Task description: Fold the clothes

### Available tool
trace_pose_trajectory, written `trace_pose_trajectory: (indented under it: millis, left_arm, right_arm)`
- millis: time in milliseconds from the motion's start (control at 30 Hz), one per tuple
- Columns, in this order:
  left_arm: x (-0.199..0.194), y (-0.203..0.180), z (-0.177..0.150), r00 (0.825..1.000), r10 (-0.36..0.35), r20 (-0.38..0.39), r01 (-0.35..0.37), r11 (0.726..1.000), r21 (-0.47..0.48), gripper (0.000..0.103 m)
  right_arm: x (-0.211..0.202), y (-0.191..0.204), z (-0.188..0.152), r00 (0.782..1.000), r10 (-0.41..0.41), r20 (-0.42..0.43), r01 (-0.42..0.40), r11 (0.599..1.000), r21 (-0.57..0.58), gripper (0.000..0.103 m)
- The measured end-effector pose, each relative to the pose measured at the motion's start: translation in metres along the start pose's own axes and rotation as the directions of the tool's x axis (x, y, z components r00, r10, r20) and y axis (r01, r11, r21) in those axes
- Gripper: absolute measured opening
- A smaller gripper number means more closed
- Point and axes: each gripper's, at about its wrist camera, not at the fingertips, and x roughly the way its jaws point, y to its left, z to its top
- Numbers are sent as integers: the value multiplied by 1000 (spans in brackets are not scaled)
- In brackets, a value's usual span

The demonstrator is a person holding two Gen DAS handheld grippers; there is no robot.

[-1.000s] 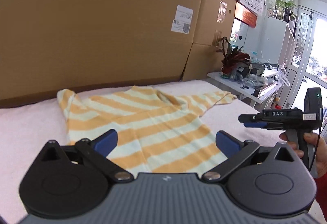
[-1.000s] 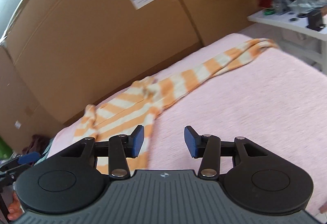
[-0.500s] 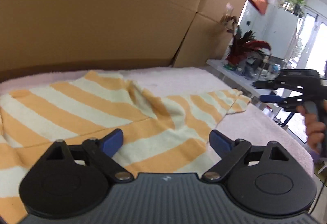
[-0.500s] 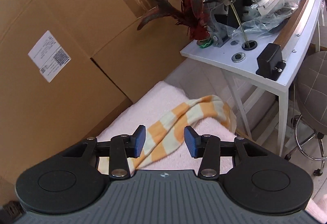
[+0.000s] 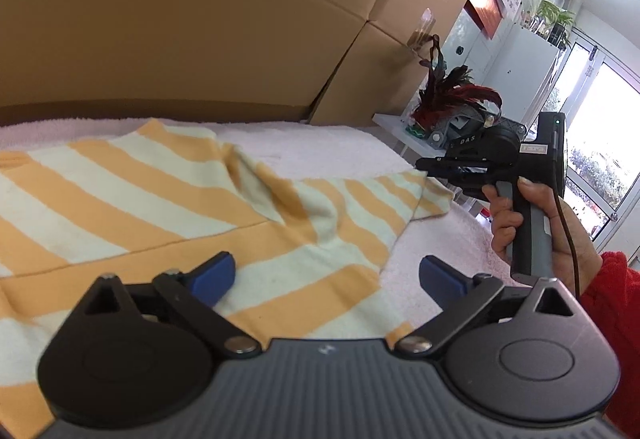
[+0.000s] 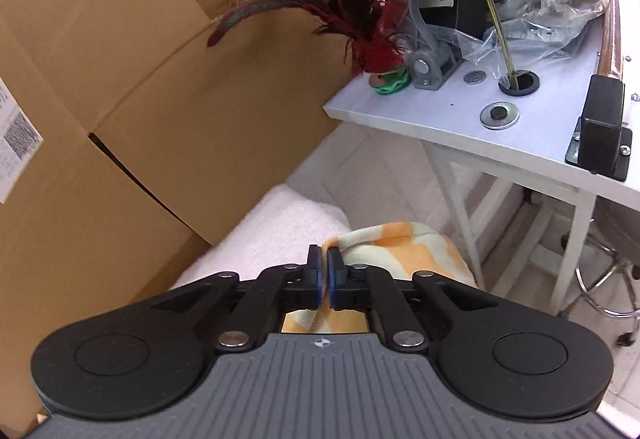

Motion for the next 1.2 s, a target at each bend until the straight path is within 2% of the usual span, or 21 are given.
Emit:
trace_pose_trajectory:
  millis: [100,200,300,400,467,567,700,767,800,867,933,967,1000,1033,1100,1133,1167,1200]
  left_arm:
    - [-1,3,1,1000,-4,9,4,1000,-16,99]
    - [-4,9,2,999,-8,32,9,999,-52,97]
    - [-11,21,5,997,-20,81,30,991,-128,97]
    - [-16,38,7,992,-25,121,51,973,-225,97]
    - [-17,47,7,991,-24,131,60,960,-274,97]
    - [-18,46,7,989,-30,142,68,960,-271,97]
    - [-12,33,8,993,-76,92,95,971,-218,97]
    - [-6,28,14,989,-138,44,145,957,-250,96]
    - [-2,24,20,987,-158,27,160,952,-260,95]
    - [6,10,40,990,-144,0,140,961,-240,95]
    - [23,-3,60,992,-117,-43,106,975,-196,96]
    - [36,-7,69,991,-113,-65,99,978,-186,96]
    - [48,-10,77,991,-105,-85,88,979,-183,96]
    - [62,-11,82,990,-97,-105,76,979,-191,96]
    - [88,-14,92,985,-90,-144,60,978,-201,95]
    - [100,-16,96,984,-79,-159,47,979,-197,95]
    - [111,-18,100,984,-58,-167,27,983,-183,92]
    - [120,-20,103,984,-43,-173,14,986,-169,91]
  right_arm:
    - [-12,2,2,999,47,22,-47,999,9,4]
    - [-31,10,1,987,160,34,-159,987,-21,4]
    - [-43,28,-9,968,249,-7,-248,962,-111,4]
    - [-53,46,-29,941,332,-69,-339,917,-208,4]
    - [-57,61,-47,927,360,-102,-374,882,-287,4]
    - [-61,76,-76,912,381,-154,-410,829,-380,5]
    - [-59,81,-104,915,340,-216,-403,780,-478,6]
    - [-61,74,-101,902,360,-239,-431,785,-445,10]
    - [-59,67,-98,887,384,-258,-459,798,-390,10]
    - [-53,49,-91,847,442,-294,-515,818,-255,25]
    - [-48,26,-80,800,526,-287,-567,820,-76,31]
    - [-49,14,-75,793,555,-252,-575,818,-6,31]
    - [-53,4,-70,804,559,-203,-565,824,34,32]
    - [-61,-5,-65,829,543,-135,-542,839,48,32]
    - [-77,-18,-60,889,458,16,-458,888,47,35]
    - [-80,-23,-59,914,401,62,-404,913,60,42]
    - [-81,-28,-57,936,339,99,-347,935,80,43]
    - [-79,-33,-56,944,314,99,-324,939,111,43]
